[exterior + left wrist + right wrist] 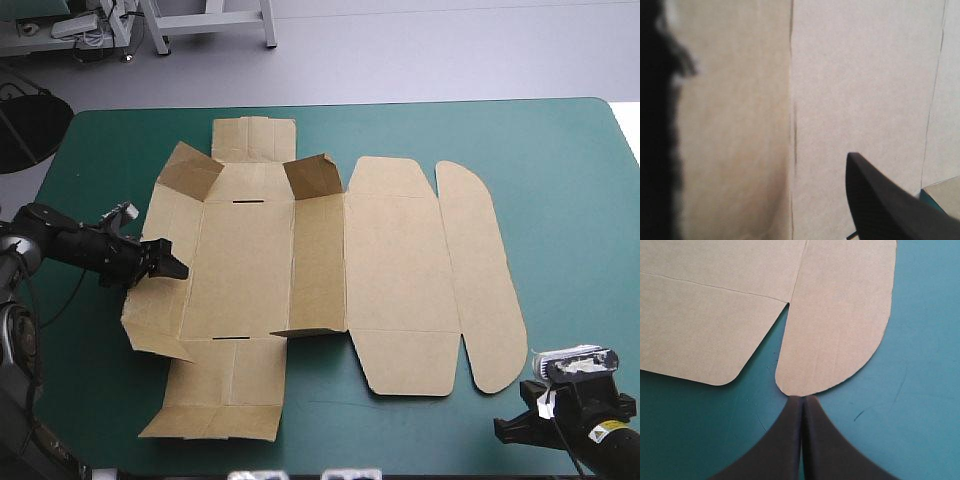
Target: Fold the box
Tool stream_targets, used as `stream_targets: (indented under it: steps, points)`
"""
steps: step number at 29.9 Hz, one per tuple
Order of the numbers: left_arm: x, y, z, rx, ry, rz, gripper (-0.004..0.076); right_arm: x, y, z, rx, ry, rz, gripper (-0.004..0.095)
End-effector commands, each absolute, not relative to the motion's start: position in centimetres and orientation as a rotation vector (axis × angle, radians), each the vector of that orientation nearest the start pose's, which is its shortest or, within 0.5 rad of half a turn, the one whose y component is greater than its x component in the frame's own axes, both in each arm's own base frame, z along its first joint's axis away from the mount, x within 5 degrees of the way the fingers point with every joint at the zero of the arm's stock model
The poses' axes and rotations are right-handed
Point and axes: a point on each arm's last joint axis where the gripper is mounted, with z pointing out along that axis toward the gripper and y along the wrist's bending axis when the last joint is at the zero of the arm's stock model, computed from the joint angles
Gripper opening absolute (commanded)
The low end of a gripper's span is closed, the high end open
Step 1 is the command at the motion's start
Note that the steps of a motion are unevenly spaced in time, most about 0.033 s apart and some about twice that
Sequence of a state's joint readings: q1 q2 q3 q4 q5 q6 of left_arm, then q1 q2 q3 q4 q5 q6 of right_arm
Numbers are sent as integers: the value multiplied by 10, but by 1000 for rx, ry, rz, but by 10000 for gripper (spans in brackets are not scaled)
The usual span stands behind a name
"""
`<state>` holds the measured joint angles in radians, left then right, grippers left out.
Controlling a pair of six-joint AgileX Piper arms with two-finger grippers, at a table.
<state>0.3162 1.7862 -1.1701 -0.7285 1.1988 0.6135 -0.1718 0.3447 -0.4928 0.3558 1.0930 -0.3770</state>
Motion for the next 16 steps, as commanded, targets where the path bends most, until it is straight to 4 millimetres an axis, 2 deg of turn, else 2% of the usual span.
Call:
stream_targets:
  steps: [1,3,6,9,16]
  points:
    - [321,32,234,29,2783,-1023,348,52,20,280,-176,2288,194,-17]
    - [323,30,232,44,2789,-983,239,52,20,280,-176,2288,194,-17]
    - [326,27,227,76,2811,-916,-5,52,20,280,-176,2288,194,-17]
    - [328,25,224,100,2821,-857,-9,52,20,280,-176,2288,194,-17]
    - [332,23,221,87,2809,-848,-9,52,20,280,-176,2288,194,-17]
